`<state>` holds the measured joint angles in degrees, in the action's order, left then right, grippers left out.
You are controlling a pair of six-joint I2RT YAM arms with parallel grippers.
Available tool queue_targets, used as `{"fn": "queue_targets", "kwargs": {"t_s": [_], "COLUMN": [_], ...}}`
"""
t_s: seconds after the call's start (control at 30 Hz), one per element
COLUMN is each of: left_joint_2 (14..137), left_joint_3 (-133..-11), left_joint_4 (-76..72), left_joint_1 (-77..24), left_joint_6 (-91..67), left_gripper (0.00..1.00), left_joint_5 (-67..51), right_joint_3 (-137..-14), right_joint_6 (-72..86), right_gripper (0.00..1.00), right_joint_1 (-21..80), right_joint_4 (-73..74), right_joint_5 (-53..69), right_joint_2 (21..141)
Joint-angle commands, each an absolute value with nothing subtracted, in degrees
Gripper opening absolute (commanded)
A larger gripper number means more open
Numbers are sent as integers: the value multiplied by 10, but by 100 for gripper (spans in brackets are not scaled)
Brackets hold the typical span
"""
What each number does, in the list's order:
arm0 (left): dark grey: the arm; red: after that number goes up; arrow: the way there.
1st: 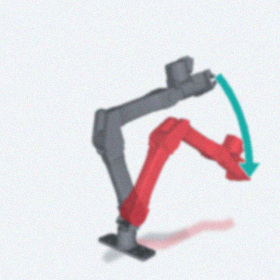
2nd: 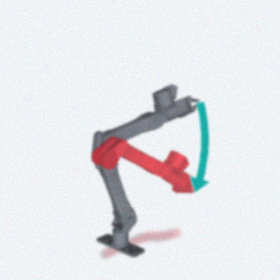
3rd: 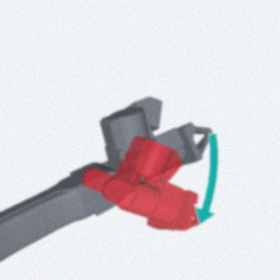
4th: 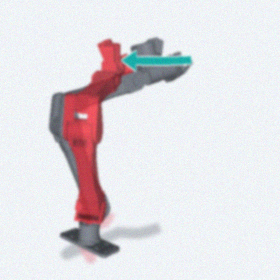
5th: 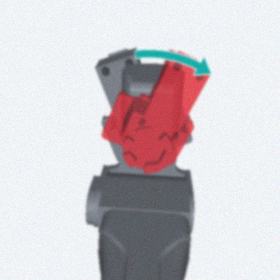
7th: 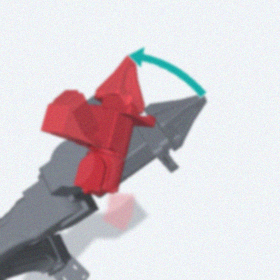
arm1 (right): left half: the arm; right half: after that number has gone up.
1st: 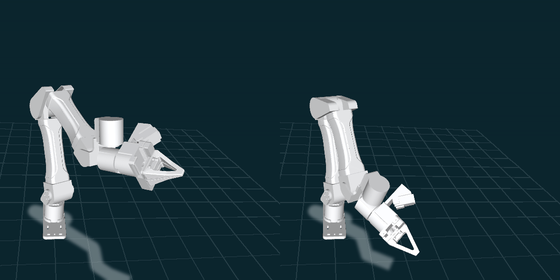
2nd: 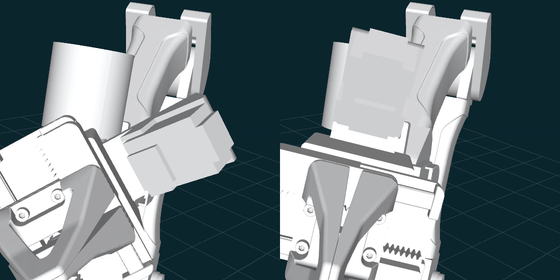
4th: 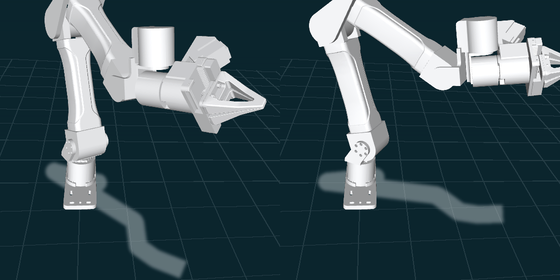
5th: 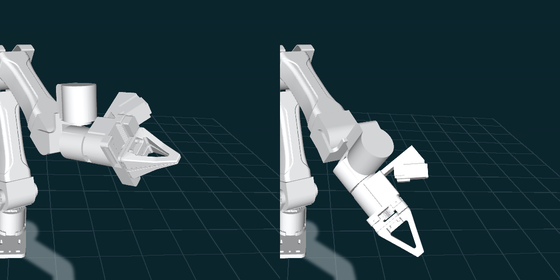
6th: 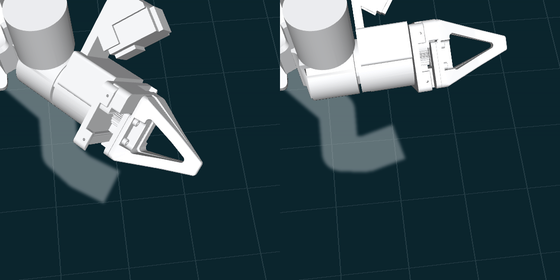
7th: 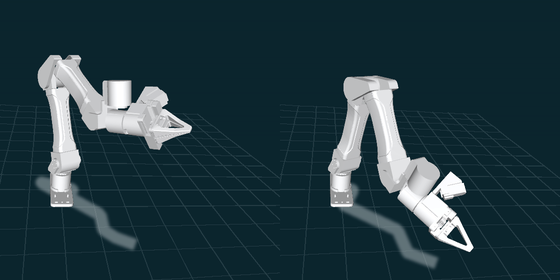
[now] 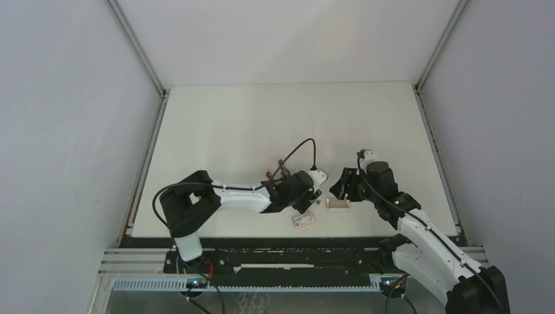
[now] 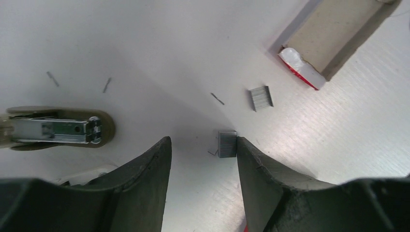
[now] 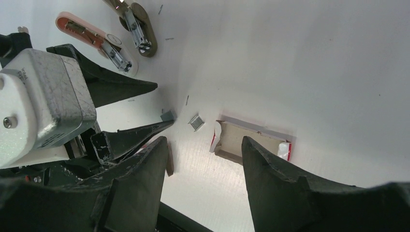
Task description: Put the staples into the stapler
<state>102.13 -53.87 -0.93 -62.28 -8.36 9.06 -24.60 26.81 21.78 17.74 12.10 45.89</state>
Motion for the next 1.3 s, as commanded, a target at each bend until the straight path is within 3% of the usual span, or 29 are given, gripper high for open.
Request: {"fn": "queue_targets", "kwargs": {"t_s": [0.0, 0.5, 1.27], "left_joint_2": [1008, 996, 995], "left_joint_3": [-566, -547, -540], "left_joint_4": [0, -2, 9], "left_joint_1": [-622, -622, -623], "left_joint_6": [-65, -54, -55], "left_gripper": [56, 61, 60], "left_joint_5": [150, 106, 179], "right_joint_3": [-258, -256, -256], "right_joint_6": [269, 271, 272], "right_gripper": [57, 57, 57], "right_joint_1": [215, 214, 213], "right_joint_4": [166, 166, 167], "right_joint_5": [118, 120, 123], "right_joint_2": [452, 450, 449]}}
